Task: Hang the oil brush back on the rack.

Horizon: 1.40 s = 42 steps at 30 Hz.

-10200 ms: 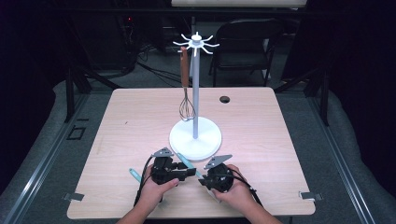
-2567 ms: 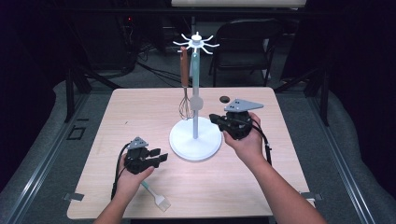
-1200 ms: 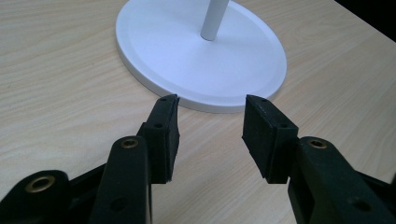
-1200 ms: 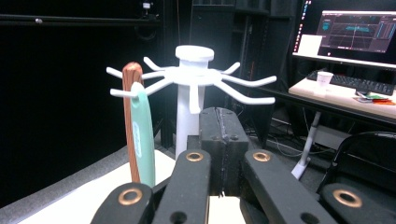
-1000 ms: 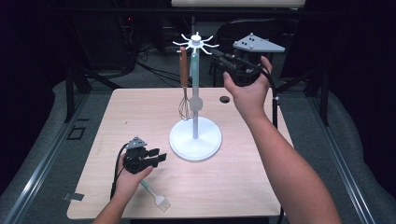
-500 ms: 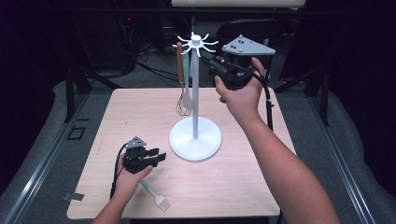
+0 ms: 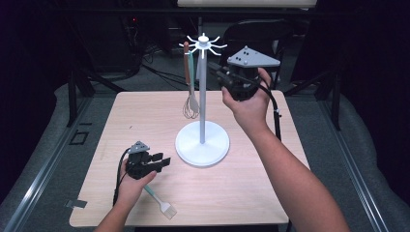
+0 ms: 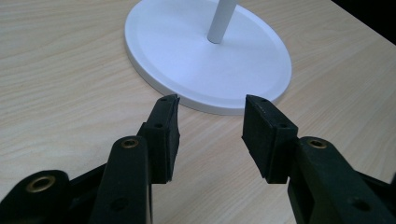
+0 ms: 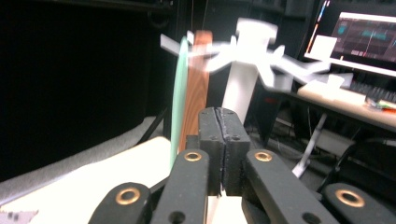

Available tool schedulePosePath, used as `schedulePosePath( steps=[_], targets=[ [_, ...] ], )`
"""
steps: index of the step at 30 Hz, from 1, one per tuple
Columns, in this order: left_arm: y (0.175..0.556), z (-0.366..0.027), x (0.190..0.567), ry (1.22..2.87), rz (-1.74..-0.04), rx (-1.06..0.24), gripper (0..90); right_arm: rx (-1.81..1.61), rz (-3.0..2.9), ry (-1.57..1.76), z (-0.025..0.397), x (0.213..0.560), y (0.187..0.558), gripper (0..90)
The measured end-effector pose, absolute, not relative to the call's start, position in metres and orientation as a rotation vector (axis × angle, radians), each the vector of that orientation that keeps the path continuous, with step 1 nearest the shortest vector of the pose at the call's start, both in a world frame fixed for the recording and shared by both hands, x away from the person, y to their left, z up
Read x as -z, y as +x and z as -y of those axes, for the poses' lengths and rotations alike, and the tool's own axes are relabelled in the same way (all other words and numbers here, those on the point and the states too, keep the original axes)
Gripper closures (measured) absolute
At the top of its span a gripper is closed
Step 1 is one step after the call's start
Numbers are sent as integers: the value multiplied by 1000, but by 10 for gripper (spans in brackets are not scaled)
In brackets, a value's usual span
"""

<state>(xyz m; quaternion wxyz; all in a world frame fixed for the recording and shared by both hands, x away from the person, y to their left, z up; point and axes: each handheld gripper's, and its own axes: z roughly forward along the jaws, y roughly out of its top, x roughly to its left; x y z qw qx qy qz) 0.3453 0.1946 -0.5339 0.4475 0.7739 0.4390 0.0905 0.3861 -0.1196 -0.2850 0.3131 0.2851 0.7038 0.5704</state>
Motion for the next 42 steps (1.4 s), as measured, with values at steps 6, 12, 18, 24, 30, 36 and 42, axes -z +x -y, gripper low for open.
schedulePosePath(
  steps=[6,12,18,24,30,36,42],
  targets=[
    [346,-195,535,1909,-1099,-231,559,-1434,-1990,779,117,321,383,846],
    [347,-196,535,1909,-1104,-238,558,-1388,-2140,799,106,357,377,772],
    [347,-198,536,1911,-1114,-245,555,-1328,-2257,812,93,388,372,692],
    [348,-200,538,1907,-1127,-255,547,-1256,-2370,823,81,420,367,614],
    [348,-201,538,1905,-1134,-261,544,-1166,-2473,811,69,457,359,590],
    [348,-201,540,1902,-1139,-263,545,-1100,-2562,811,58,486,352,572],
    [349,-200,541,1910,-1139,-265,545,-1037,-2626,808,46,506,345,580]
  ],
)
